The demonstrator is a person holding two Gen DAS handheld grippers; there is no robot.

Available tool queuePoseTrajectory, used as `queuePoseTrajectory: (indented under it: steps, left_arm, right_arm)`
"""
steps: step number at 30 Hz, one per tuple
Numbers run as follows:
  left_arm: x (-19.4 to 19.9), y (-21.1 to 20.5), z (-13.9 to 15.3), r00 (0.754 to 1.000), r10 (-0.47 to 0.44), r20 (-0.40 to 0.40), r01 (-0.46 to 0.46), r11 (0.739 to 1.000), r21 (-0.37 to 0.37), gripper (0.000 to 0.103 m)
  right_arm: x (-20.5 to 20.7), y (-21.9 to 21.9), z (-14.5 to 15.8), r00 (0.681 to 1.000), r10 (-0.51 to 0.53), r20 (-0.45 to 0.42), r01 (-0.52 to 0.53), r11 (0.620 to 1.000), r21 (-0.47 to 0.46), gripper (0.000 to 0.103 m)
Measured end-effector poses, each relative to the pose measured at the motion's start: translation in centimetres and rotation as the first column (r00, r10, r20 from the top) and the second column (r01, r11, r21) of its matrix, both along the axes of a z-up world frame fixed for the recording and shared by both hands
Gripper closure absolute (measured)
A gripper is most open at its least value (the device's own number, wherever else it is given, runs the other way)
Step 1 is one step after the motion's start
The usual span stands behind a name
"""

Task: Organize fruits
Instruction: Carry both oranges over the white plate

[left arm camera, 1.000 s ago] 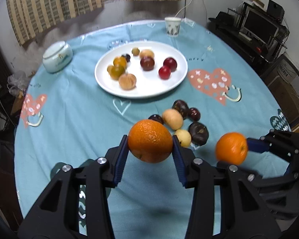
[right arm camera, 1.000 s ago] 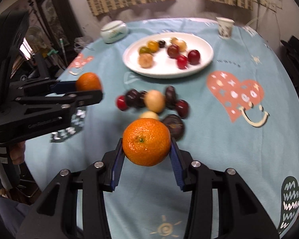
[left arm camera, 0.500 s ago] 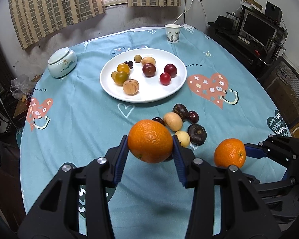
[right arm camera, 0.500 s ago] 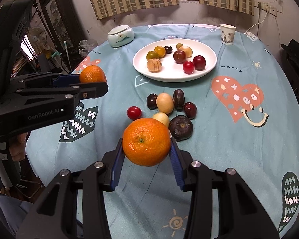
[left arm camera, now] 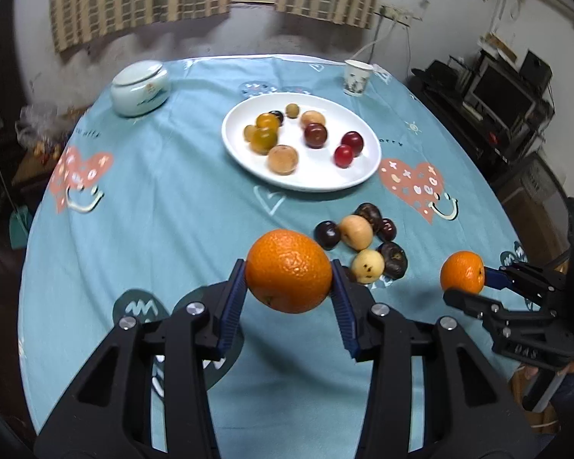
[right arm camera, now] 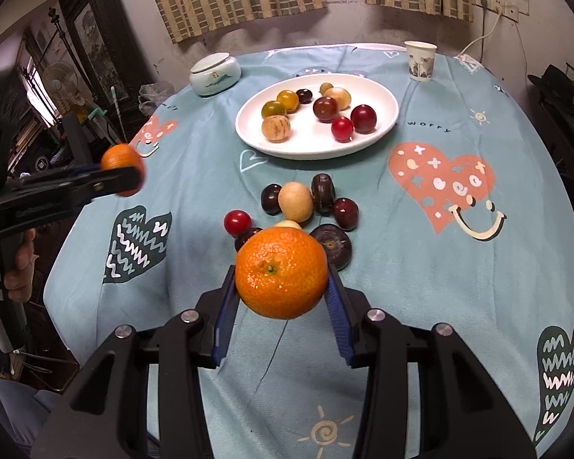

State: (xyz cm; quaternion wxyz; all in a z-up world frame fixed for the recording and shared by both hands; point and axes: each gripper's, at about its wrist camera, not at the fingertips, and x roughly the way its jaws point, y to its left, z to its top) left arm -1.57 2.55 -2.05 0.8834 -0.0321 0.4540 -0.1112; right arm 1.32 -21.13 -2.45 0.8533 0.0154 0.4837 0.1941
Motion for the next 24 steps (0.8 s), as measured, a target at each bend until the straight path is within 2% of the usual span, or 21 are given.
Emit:
queuePoseTrajectory:
  steps: [3, 9, 20, 24]
  left_arm:
    - [-0.2, 1.4, -0.5, 1.0, 0.022, -0.014, -0.022, 0.999, -0.033, 0.059]
    - [0.2, 2.2, -0.9, 0.999, 0.036, -0.027, -0.037, 0.999, -0.037, 0.059]
    - [2.3, 0.1, -2.9, 0.996, -0.005, -0.089, 0.004, 1.0, -0.011, 0.059]
    - [4.7, -1.1, -2.3, 0.997, -0.026, -0.072, 0.027, 1.0, 0.005, 0.059]
  right_arm:
    - [0.2, 0.2, -0.2, 1.0, 0.006, -0.006, -0.006, 1.0, 0.001, 0.059]
    - [0.5, 0.6, -0.5, 1.0, 0.018, -0.017, -0.018, 1.0, -0.002, 0.059]
    - [1.5, 0.6, -2.6, 0.996, 0.032, -0.079, -0.034, 0.999, -0.021, 0.059]
    - [3.6, 0.8, -1.4, 0.998, 0.047, -0.036, -0.048, 0.998, -0.031, 0.059]
